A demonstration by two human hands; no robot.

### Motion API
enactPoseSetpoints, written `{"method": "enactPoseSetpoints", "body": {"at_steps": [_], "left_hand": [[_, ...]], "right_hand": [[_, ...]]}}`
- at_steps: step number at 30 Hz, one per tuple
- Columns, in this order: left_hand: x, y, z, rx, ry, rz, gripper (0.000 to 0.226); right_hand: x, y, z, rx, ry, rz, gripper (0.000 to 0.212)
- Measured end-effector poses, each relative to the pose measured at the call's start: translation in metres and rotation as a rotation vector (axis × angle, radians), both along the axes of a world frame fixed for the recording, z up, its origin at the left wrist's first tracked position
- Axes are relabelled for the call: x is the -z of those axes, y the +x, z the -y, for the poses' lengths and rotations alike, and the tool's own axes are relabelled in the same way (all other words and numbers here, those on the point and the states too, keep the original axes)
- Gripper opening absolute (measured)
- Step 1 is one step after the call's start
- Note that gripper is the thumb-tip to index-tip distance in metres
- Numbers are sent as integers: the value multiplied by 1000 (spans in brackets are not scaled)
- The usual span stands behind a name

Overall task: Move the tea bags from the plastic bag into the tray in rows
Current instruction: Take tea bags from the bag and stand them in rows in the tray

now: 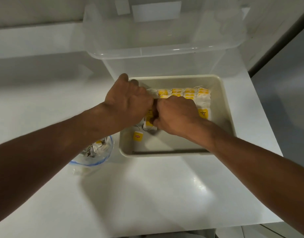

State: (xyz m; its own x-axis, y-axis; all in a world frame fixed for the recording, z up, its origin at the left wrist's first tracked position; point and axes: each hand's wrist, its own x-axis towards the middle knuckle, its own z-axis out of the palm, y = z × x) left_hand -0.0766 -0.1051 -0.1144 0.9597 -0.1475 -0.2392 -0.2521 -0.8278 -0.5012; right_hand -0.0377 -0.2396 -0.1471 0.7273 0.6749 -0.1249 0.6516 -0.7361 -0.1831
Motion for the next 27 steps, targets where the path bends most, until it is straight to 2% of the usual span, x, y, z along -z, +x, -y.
{"method": "enactPoseSetpoints", "body": {"at_steps": [2, 3, 6, 10, 23, 27], "left_hand": [[2, -5, 1, 6, 4, -31, 34], [4, -7, 1, 14, 4, -39, 35], [10, -8, 0, 29, 23, -49, 19], [15, -4, -1, 16, 42, -68, 9], [11, 1, 4, -27, 126, -110, 22], [8, 6, 4, -73, 88, -120, 28]], "right_hand": [[2, -5, -1, -38, -38, 5, 25], [4, -7, -2, -52, -57, -3, 24], [9, -8, -2, -69, -92, -18, 20], [12, -5, -1, -71, -90, -16, 21], [16, -2, 2, -103, -95, 7, 24], [15, 5, 4, -86, -75, -38, 30]]}}
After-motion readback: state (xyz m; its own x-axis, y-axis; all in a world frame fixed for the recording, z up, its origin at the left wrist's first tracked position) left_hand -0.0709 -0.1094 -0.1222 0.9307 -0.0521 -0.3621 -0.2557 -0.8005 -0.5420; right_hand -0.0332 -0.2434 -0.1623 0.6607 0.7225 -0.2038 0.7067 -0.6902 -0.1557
